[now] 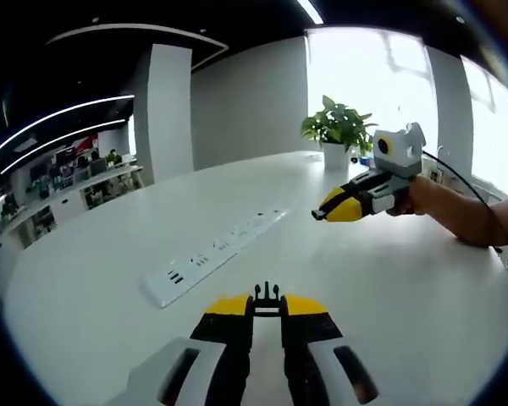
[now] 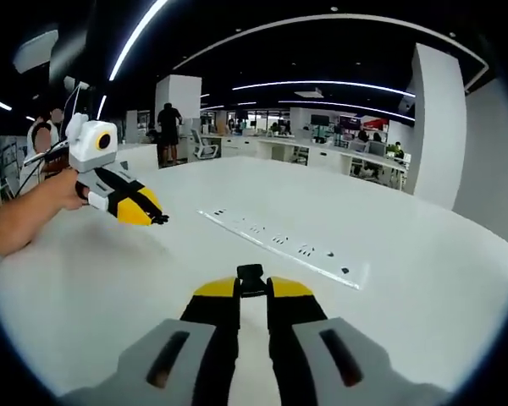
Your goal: Snap the two parts of the plastic buckle together until the buckle closes and remains connected.
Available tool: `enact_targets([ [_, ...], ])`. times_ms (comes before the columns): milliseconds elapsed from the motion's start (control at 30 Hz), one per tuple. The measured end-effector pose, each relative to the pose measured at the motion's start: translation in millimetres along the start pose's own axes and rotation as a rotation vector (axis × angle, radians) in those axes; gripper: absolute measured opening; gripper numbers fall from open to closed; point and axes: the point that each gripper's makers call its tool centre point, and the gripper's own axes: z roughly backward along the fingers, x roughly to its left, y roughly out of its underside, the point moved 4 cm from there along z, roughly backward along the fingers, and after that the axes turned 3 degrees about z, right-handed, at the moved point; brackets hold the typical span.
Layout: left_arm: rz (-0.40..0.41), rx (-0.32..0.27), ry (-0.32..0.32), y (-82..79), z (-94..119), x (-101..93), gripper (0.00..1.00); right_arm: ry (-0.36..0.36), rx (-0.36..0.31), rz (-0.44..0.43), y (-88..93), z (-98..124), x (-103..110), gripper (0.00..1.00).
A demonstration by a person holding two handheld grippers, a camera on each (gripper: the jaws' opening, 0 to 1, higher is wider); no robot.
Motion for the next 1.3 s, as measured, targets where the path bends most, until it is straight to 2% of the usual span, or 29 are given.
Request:
enact_targets([
  [167, 0.001, -0.009, 0.024, -7.7, 9.2, -3.4, 0.11, 0.009, -0.002, 0.012, -13.2, 7.6, 0.3, 0.1],
  [333, 0.009, -0.054, 0.022, -19.0, 17.9, -5.0, 0.11, 0.008, 0.0, 0.002, -12.9, 8.3, -0.6, 0.1],
  [533, -0.009, -0.053, 0.031, -24.7, 21.7, -9.9, 0.1, 0.003, -0.002, -0.023, -17.0, 13.5, -2.5, 0.1],
  [767, -0.009, -0.056, 0.031, -26.7, 22.0, -10.0, 0.1, 0.001, -0.014, -0.035, -23.0, 18.8, -3.9, 0.1],
  [1000, -0.011, -0.053, 0.036, -26.1, 21.2, -10.9, 0.1, 0.002, -0.007, -0.037, -20.7, 18.4, -5.2, 0.1],
  [1067, -0.017, -0.052, 0.035, -25.5, 20.4, -11.1, 0.1, -0.005, -0.011, -0.038, -21.1, 18.3, -4.2, 0.1],
  [1133, -0.05, -0.057, 0.064, -24.8, 19.9, -15.1, 0.09, -0.009, -0.017, -0.034, -23.1, 19.1, -2.7, 0.1],
  [1300, -0.051, -0.051, 0.052, -22.7, 19.5, -13.5, 0.09, -0.009, -0.018, -0.026, -23.5, 21.0, 0.3, 0.1],
])
